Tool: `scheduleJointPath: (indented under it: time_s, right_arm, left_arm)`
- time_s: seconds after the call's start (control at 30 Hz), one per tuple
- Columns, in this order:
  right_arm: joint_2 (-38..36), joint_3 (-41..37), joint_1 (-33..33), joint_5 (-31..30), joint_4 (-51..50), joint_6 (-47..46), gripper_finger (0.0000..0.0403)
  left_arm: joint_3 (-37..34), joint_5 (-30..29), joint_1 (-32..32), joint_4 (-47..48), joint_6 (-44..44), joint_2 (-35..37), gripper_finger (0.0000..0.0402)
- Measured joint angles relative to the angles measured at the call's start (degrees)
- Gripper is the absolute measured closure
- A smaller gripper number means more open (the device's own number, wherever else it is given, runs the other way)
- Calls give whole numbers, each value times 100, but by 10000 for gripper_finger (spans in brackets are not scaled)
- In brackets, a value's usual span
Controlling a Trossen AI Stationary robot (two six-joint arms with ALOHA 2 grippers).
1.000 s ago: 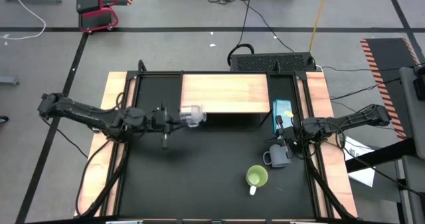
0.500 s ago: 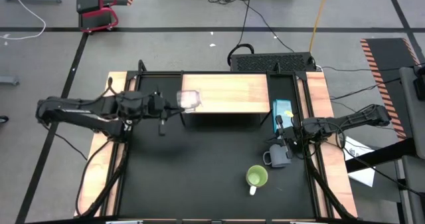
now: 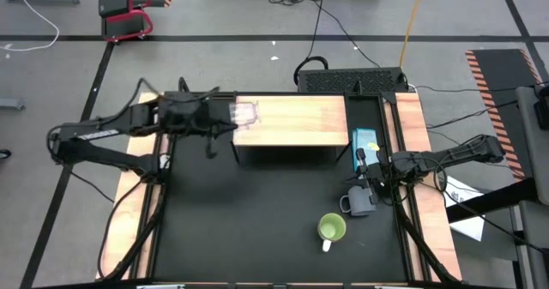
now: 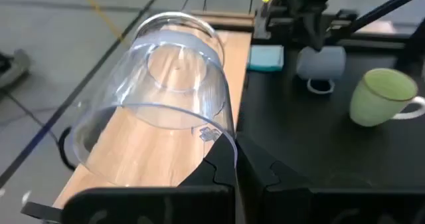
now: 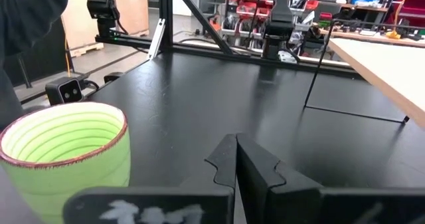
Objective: Stack small to large cups/mugs on shelf
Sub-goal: Put the transparent mug on the shelf
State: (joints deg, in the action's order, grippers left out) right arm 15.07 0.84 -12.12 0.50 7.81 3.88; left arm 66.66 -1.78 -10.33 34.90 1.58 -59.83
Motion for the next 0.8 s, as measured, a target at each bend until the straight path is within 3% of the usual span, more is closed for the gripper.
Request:
scheduleJointPath:
  time_s: [0.8]
  right_arm:
    - [0, -2, 0, -1, -32, 48, 403]
  left_arm:
    - [3894, -150, -513, 3964, 107, -3157, 401]
